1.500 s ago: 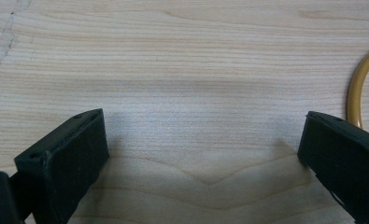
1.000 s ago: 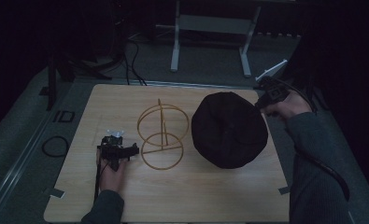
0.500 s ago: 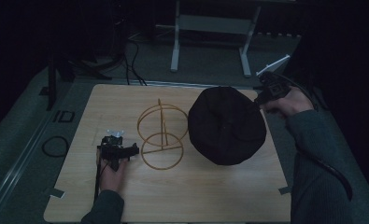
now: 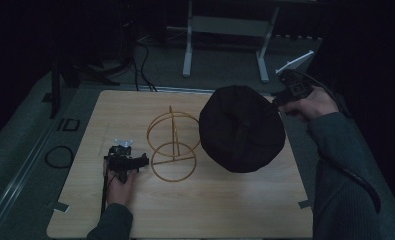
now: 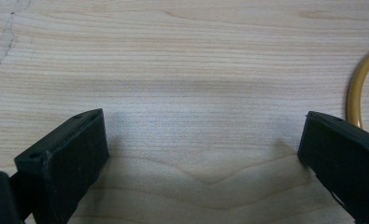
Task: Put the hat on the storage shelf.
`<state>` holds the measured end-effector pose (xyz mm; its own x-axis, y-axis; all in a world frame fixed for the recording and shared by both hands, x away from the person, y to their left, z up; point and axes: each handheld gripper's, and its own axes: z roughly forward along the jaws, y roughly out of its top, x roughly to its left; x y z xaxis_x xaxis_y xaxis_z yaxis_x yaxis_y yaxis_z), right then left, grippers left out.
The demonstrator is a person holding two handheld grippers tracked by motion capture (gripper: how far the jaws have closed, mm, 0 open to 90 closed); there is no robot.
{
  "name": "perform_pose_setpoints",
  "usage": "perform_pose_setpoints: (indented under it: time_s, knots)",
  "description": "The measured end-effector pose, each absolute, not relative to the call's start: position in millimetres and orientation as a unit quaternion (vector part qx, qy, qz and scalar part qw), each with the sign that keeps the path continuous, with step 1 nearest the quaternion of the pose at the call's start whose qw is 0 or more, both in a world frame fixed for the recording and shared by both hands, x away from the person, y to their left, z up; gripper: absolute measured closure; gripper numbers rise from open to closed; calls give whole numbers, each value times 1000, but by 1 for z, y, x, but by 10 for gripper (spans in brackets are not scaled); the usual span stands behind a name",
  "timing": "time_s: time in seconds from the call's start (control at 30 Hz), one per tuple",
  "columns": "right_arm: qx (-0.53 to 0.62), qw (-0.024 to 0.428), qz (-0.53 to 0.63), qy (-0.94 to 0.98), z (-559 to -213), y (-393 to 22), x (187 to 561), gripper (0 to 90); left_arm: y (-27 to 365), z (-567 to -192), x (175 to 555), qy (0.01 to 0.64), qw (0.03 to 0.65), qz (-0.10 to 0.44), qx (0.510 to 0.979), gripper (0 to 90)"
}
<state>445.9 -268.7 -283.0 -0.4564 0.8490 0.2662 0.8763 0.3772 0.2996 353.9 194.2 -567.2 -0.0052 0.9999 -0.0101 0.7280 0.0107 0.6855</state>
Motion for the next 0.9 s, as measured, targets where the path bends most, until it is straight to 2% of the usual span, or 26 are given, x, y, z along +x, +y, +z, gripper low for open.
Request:
perform_pose_setpoints:
  time_s: [0.9]
  knots:
    - [-516, 41, -224, -826, -267, -242, 449, 780, 194, -567, 354, 660, 264, 258, 654, 12]
